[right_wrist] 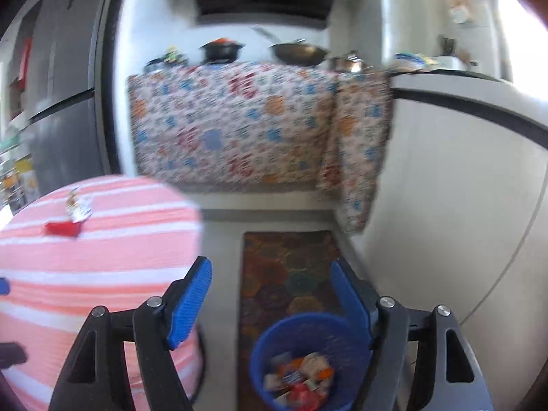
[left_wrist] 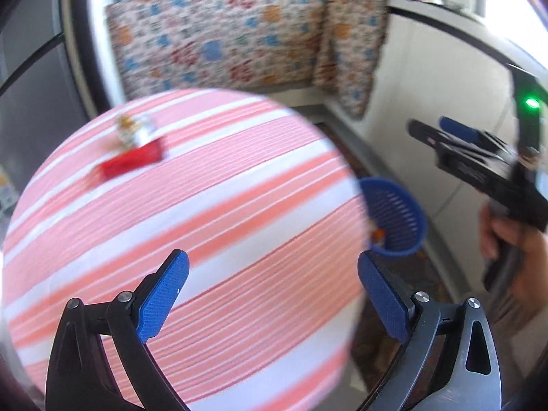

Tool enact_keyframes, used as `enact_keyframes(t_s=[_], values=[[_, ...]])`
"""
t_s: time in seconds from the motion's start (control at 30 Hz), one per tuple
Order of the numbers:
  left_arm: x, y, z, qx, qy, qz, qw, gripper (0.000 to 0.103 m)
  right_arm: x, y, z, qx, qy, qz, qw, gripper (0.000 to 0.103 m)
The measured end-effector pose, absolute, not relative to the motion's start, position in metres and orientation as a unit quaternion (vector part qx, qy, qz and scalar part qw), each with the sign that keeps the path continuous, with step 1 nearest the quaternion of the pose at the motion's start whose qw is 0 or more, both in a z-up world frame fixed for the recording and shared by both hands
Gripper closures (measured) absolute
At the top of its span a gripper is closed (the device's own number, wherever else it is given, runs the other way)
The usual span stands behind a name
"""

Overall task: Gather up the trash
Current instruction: 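Move both open tools back over the table toward the red snack bar, then grasp the red snack-bar wrapper with the left tool and lift it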

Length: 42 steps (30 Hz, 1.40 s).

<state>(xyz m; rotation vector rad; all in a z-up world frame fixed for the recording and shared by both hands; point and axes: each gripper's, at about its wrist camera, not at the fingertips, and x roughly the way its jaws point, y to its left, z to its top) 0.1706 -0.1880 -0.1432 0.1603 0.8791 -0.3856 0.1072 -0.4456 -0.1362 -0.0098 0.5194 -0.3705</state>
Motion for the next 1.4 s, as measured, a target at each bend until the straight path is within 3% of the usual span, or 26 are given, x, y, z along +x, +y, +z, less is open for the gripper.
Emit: enact_keyframes(t_s=[0.4, 0.6, 0.77, 1.17, 1.3, 1.4], values=[[0.229, -0.051, -0.194, 0.039, 0.458, -0.096, 0.883, 0.004, 0.157, -0.240, -0.204, -0.097, 0.401, 0.017, 0.911, 0.029], [0.258, -0.035, -0.211, 0.069, 0.457, -0.111, 0.880, 0.004, 0.199, -0.222, -0.220, -0.046, 0.443, 0.000, 0.895, 0.029], [0.277, -0.026, -0.211, 0.082, 0.458, -0.139, 0.874, 0.000, 0.220, -0.225, -0.225, -0.016, 0.429, -0.027, 0.903, 0.019], [0.339, -0.033, -0.200, 0.202, 0.454, -0.281, 0.821, 0.001, 0.221, -0.223, -0.222, -0.020, 0.429, -0.028, 0.903, 0.019], [0.372, -0.035, -0.180, 0.145, 0.454, -0.315, 0.821, 0.002, 0.223, -0.223, -0.221, -0.021, 0.429, -0.029, 0.903, 0.019], [0.385, -0.056, -0.175, 0.187, 0.440, -0.323, 0.817, 0.002, 0.223, -0.223, -0.221, -0.021, 0.429, -0.029, 0.902, 0.019]])
